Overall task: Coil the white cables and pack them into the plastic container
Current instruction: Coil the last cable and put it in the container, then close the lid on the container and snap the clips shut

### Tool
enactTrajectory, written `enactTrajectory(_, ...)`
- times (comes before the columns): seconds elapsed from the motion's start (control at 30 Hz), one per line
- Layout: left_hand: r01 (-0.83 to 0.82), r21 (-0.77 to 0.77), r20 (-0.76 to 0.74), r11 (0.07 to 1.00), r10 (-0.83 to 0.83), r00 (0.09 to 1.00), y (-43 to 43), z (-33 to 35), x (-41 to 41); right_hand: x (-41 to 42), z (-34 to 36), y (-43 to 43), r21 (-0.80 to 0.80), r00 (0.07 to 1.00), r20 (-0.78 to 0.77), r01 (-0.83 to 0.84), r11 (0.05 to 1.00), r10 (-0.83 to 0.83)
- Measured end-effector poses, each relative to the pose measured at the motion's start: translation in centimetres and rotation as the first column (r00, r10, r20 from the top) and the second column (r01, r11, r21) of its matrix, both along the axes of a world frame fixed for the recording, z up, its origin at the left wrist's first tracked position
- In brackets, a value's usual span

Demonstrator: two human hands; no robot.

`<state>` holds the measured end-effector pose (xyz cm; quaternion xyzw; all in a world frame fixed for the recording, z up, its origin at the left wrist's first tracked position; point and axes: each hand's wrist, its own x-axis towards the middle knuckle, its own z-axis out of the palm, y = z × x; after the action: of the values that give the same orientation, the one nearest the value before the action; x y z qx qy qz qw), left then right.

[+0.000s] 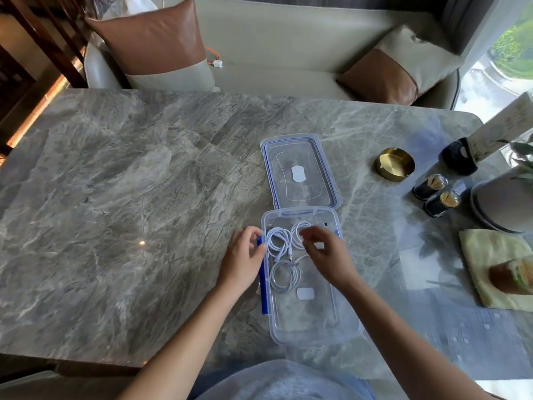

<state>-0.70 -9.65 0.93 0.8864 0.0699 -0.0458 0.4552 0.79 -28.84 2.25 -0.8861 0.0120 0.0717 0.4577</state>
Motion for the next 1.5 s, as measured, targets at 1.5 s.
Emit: enactTrajectory(1.5, -0.430, -0.542, -0.365, 0.722, 0.258, 0.894, -3.4, 4.5, 9.2, 11.7, 2.4, -7.0, 0.544, 0.872, -0.433, 0.455, 0.705, -0.229)
